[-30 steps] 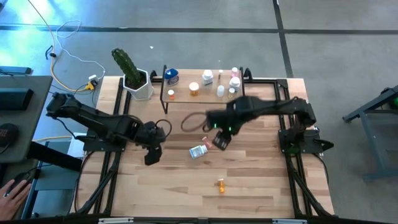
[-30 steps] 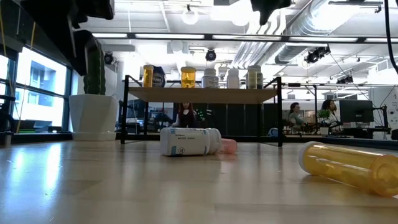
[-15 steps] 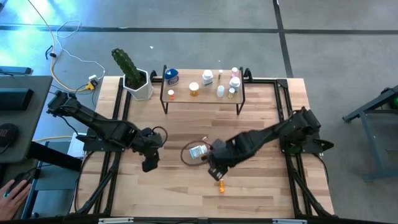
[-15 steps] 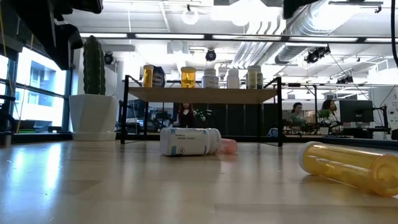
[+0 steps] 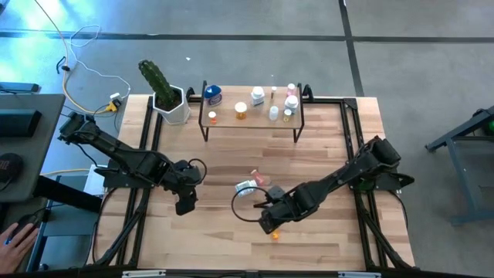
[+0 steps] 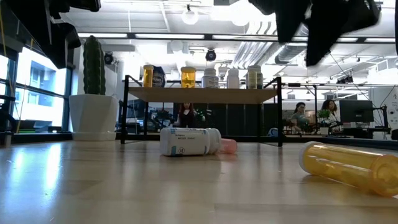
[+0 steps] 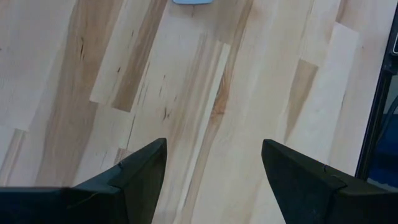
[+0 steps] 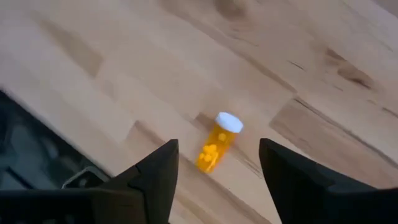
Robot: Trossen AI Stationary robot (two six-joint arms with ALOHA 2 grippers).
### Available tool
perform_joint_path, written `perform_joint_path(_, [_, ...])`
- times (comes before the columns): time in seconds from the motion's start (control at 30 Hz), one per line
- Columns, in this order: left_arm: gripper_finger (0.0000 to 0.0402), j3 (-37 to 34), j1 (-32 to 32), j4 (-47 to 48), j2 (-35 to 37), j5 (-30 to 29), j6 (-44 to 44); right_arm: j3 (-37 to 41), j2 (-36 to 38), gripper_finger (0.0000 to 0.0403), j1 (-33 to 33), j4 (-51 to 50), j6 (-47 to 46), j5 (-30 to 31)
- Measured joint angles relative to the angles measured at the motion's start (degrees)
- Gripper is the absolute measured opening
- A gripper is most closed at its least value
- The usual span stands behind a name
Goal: Pick and place medicine bottles onto shelf by color
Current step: Put the orange pill bottle on the shelf
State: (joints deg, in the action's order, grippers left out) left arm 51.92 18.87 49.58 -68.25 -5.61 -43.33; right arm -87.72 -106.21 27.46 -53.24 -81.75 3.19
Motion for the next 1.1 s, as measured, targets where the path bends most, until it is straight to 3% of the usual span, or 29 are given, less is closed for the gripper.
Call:
perform_joint_path(0.17, [0.0254, 0.0, 0.0, 0.0, 0.0, 0.0, 0.0, 3.9, 0.0, 0.0223, 0.0, 5.3, -6.0, 0.0])
perform_joint_path(0.73, [0.0254, 0.0, 0.0, -0.1, 0.0, -1.3, 0.0, 14.7, -1.2, 0.022, 0.0, 21.5, -12.9, -4.0])
perform_joint_path(1.1, [0.0254, 0.0, 0.0, -0.2, 0.0, -1.5, 0.0, 14.8, -5.7, 0.0219, 0.0, 21.9, -12.8, -7.8])
